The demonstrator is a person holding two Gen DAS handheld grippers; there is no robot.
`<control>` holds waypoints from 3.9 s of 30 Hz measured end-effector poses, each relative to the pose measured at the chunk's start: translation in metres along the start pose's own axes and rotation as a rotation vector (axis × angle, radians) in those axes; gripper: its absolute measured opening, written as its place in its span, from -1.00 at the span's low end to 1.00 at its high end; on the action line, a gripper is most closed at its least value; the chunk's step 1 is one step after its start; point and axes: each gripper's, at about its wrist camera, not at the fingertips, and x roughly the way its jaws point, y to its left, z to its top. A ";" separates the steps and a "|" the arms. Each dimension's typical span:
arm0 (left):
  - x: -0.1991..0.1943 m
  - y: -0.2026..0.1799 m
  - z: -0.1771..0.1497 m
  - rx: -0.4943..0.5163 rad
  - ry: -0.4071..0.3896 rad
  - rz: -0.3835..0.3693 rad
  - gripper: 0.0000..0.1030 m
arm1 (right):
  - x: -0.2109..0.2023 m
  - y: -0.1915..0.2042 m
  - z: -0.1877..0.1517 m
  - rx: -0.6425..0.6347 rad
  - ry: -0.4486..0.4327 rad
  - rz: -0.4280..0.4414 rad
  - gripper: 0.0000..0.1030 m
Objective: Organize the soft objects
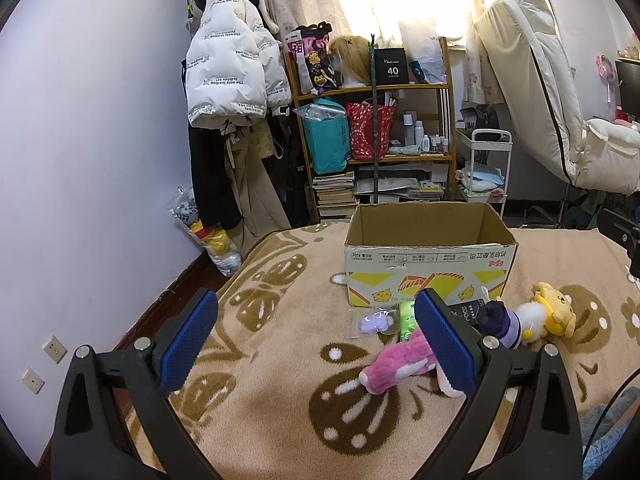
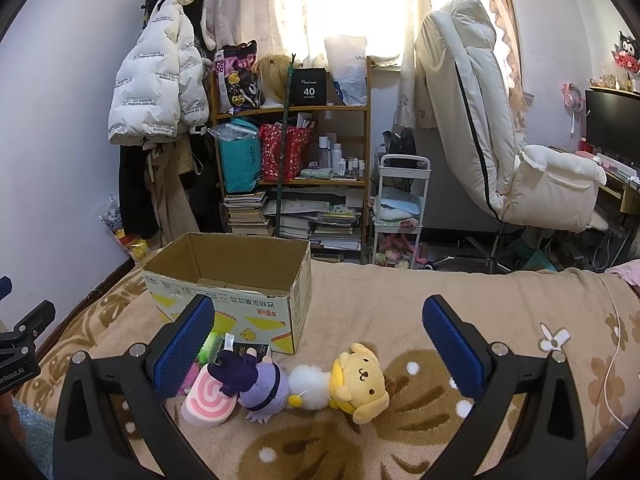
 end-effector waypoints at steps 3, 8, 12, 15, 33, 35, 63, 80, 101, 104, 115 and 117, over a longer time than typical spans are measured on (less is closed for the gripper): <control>0.000 0.000 0.000 0.001 0.001 0.002 0.89 | 0.000 0.000 0.000 0.001 0.001 0.000 1.00; 0.001 0.001 0.000 0.000 0.003 0.000 0.89 | 0.000 0.000 0.000 0.003 0.001 -0.002 1.00; 0.001 0.001 0.000 -0.001 0.005 -0.002 0.89 | 0.000 0.001 -0.001 0.001 0.000 -0.004 1.00; 0.001 0.001 0.000 0.000 0.006 -0.003 0.89 | 0.000 0.001 0.000 0.001 0.001 -0.001 1.00; 0.003 0.003 0.001 0.008 0.017 0.003 0.89 | 0.003 0.005 -0.006 -0.003 0.010 0.004 1.00; 0.004 0.004 0.001 0.008 0.016 0.004 0.89 | 0.003 0.005 -0.006 -0.002 0.011 0.003 1.00; 0.007 0.001 0.002 0.008 0.026 0.003 0.89 | -0.001 0.002 0.001 0.004 0.000 0.047 1.00; 0.051 -0.039 0.023 0.053 0.105 -0.020 0.89 | 0.050 -0.018 0.015 0.051 0.132 -0.004 1.00; 0.118 -0.093 -0.008 0.208 0.334 -0.156 0.89 | 0.136 -0.025 -0.014 0.027 0.409 -0.016 1.00; 0.126 -0.100 -0.017 0.223 0.379 -0.169 0.89 | 0.147 -0.040 -0.023 0.074 0.484 -0.034 1.00; 0.150 -0.102 -0.039 0.270 0.510 -0.173 0.89 | 0.174 -0.059 -0.049 0.103 0.636 -0.081 0.97; 0.154 -0.100 -0.041 0.246 0.539 -0.192 0.89 | 0.175 -0.061 -0.053 0.114 0.650 -0.088 0.95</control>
